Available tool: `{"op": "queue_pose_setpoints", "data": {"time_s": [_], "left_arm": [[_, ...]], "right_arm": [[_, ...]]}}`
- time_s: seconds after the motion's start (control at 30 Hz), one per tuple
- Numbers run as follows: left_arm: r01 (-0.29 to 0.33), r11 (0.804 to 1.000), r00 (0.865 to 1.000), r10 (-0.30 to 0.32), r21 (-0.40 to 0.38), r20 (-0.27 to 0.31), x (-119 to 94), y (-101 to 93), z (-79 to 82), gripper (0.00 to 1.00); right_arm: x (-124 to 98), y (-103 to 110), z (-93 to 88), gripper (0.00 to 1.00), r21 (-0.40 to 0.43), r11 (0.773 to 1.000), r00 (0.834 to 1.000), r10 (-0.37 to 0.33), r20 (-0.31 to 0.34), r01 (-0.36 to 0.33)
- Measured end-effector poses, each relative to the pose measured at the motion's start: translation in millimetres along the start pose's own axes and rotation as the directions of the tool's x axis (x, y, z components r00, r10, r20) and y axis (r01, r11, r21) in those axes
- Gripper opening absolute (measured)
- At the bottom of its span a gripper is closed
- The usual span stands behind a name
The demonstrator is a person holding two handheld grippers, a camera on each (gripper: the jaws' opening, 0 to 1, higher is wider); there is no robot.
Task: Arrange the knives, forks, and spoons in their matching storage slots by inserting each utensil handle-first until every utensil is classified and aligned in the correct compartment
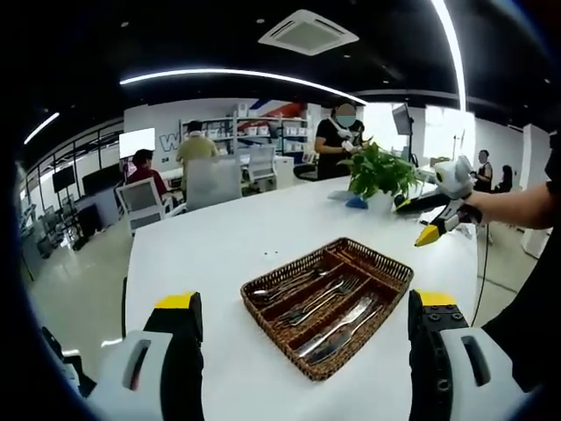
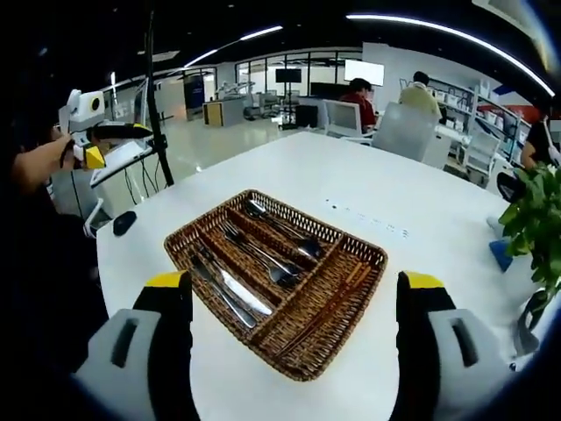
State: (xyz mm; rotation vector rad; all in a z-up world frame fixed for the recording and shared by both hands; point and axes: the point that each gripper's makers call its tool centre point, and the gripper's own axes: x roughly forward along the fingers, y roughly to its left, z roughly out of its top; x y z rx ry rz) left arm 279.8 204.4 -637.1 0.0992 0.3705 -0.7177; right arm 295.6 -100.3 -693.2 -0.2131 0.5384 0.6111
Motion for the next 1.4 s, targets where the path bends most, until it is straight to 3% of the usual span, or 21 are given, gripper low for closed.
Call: {"op": "queue_pose_setpoints", "data": {"time_s": [0.17, 0.3, 0.73, 0.97, 1.4], "left_arm": [[-0.005, 1.000, 1.000, 0.005, 0.003, -0.020, 0, -6.6, -2.6, 1.00], [-0.004, 1.000, 0.998, 0.003, -0.011, -0.063, -2, -9.5, -13.9, 1.00], [-0.026, 1.000, 0.997, 0.025, -0.006, -0.077, -15, -12.4, -21.7, 1.00], [-0.022, 1.000, 0.995, 0.023, 0.004, -0.094, -17, -16.8, -22.1, 1.00], [-0.046, 0.999, 0.996, 0.045, -0.017, -0.076, -25, -16.4, -17.8, 1.00]], "right_arm": [[-18, -4, -3.0, 1.00, -0.007, 1.000, 1.000, -0.012, -0.005, 0.012], [-32, -8, -7.1, 1.00, 0.020, 1.000, 1.000, -0.010, -0.015, 0.010], [-64, -13, -21.9, 1.00, 0.008, 1.000, 0.999, -0.022, -0.029, 0.022], [-70, -15, -24.4, 1.00, 0.011, 1.000, 0.999, -0.025, -0.036, 0.026], [-72, -11, -23.0, 1.00, 0.019, 1.000, 1.000, -0.020, -0.011, 0.020]]}}
